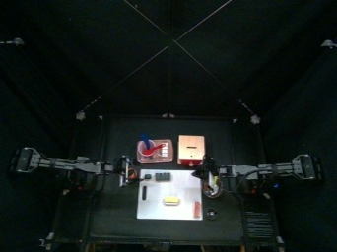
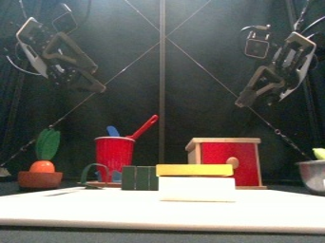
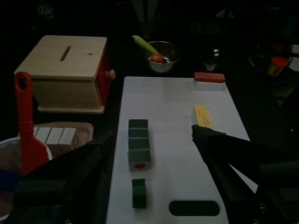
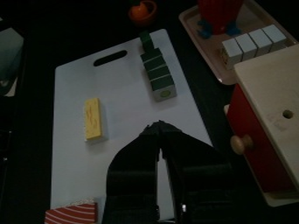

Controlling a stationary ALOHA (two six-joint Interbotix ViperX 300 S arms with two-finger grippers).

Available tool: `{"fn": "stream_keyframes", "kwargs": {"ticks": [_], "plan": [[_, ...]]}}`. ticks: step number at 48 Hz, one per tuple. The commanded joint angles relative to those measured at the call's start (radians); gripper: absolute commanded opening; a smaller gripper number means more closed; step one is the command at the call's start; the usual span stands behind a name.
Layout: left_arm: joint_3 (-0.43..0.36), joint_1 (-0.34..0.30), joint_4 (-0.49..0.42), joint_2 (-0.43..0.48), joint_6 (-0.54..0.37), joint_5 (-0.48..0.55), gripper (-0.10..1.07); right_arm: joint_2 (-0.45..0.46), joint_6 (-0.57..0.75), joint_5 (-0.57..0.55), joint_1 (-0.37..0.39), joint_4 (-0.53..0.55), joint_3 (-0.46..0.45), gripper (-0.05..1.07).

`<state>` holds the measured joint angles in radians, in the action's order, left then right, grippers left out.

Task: Place egg sushi into bowl

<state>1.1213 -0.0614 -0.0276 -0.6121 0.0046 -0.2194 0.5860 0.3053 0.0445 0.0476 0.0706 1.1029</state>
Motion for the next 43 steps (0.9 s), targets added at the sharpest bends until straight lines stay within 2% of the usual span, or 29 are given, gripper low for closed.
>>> {"fn": "stream_keyframes", "kwargs": {"ticks": [1,21,31,38,43], "plan": [[-0.009,-0.006,-0.005,-0.003,0.002,-0.005,1.03,0.005,0.0,0.011,-0.006,0.018,-0.011,0.27],[-0.008,-0.012,-0.005,-0.006,0.002,-0.005,1.03,-0.014,0.002,0.002,-0.044,0.029,-0.046,0.28],[-0.006,-0.023,-0.005,-0.006,0.002,-0.003,1.03,-0.114,0.003,-0.006,-0.072,-0.034,-0.11,0.29],[-0.006,-0.023,-0.008,-0.006,0.003,-0.003,1.03,-0.21,-0.002,-0.005,-0.1,-0.067,-0.176,0.39],[-0.002,-0.029,-0.026,-0.006,0.002,-0.003,1.03,-0.299,0.002,-0.009,-0.127,-0.066,-0.239,0.57]]}}
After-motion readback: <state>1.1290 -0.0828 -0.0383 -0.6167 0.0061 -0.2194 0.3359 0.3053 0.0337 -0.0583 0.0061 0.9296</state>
